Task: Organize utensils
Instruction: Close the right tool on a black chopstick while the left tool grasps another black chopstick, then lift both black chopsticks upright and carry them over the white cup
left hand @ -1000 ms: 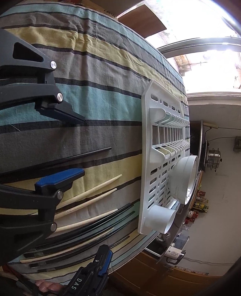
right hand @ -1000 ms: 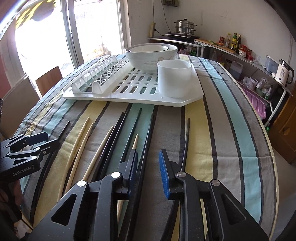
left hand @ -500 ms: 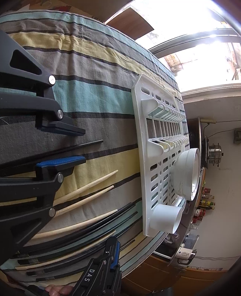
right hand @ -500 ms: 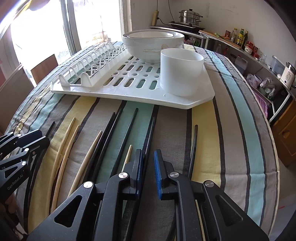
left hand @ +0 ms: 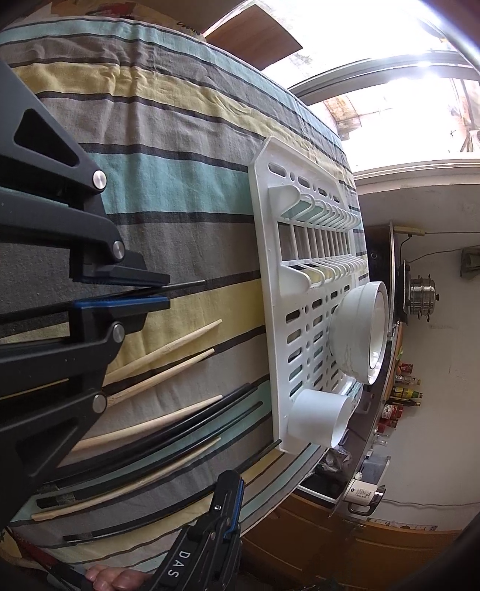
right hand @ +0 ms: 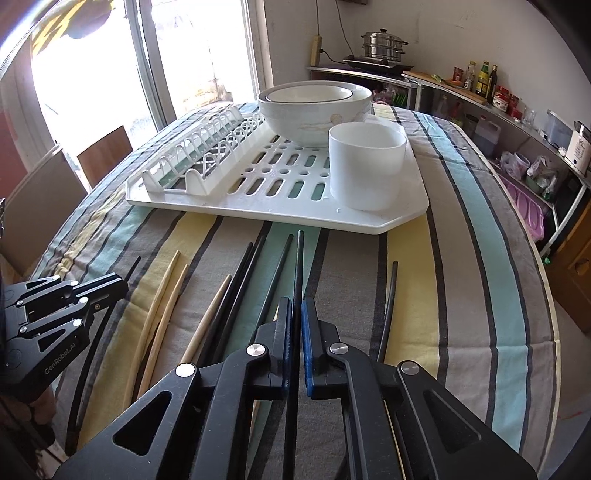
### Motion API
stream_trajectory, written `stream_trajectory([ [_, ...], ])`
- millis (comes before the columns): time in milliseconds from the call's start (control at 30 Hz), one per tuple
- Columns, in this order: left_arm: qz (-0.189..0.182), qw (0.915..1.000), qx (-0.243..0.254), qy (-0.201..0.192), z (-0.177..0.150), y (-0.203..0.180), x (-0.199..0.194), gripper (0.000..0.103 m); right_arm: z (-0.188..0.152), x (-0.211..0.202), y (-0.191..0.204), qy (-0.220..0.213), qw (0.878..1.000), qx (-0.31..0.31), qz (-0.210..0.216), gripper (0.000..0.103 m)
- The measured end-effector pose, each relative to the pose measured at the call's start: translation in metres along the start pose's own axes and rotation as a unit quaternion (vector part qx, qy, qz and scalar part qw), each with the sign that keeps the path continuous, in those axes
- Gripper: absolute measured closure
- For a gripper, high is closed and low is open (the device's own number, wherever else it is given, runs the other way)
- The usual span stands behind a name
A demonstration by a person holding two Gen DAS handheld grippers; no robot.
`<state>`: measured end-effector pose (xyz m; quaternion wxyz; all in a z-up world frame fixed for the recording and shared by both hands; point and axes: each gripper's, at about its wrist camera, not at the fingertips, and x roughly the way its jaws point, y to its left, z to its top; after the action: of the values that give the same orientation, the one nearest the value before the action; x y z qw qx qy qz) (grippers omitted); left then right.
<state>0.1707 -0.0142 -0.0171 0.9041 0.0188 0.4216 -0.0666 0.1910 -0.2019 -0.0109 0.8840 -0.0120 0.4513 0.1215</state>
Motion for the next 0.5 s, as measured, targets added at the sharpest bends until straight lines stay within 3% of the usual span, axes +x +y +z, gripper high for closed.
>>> stream_trajectory([
  [500,-0.054,0.9936,0.015,-0.098,0.026,0.006,-0.093,0.098,0.017,-0.094,-0.005,-0.125,0.992,0.025,0.019,0.098],
])
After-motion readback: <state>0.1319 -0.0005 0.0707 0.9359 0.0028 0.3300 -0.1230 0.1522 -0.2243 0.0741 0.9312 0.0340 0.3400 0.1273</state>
